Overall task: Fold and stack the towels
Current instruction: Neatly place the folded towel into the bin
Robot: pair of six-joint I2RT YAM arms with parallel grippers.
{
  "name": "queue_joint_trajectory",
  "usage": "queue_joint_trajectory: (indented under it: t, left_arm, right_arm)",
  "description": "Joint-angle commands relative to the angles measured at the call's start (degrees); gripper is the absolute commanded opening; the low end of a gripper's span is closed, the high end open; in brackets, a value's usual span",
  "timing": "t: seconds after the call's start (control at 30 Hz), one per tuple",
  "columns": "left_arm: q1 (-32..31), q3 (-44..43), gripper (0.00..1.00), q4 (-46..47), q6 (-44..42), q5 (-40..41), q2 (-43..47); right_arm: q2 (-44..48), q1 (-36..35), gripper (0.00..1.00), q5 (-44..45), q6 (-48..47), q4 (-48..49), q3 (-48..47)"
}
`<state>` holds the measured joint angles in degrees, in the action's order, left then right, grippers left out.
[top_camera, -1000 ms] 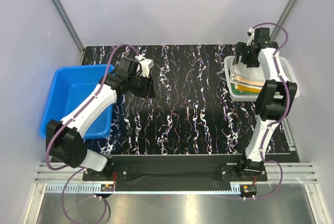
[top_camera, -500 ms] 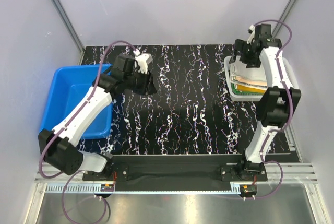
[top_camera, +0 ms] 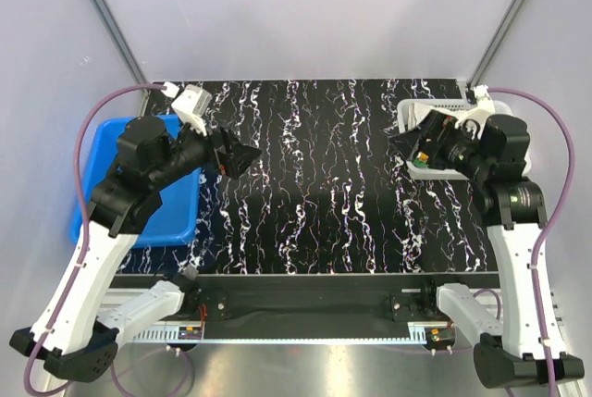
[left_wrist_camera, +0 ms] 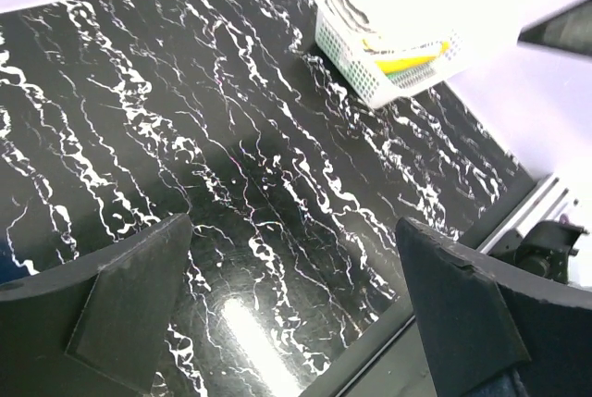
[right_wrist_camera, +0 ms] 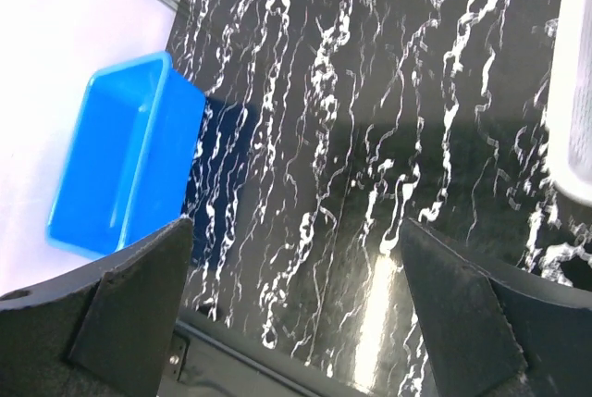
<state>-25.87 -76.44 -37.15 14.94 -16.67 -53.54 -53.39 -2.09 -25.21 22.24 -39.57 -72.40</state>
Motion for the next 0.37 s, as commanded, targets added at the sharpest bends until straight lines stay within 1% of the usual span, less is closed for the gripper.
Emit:
queue_joint_trajectory:
  t: [0.0, 0.13, 0.33]
  left_arm:
    - [-0.1, 2.6, 0.99, 2.6, 2.1, 4.1, 3.4]
    - [-0.1, 4.4, 0.99, 4.1, 1.6, 5.6, 5.8]
    - [-0.1, 4.7, 0.99, 3.8, 1.7, 6.5, 5.8]
  right_arm:
    - [3.0, 0.1, 1.0, -1.3, 3.8, 3.8, 4.5]
    - [5.3, 0.1, 1.0, -1.7, 4.0, 4.9, 4.8]
    - [5.3, 0.1, 1.0, -2.1, 1.4, 4.2, 2.4]
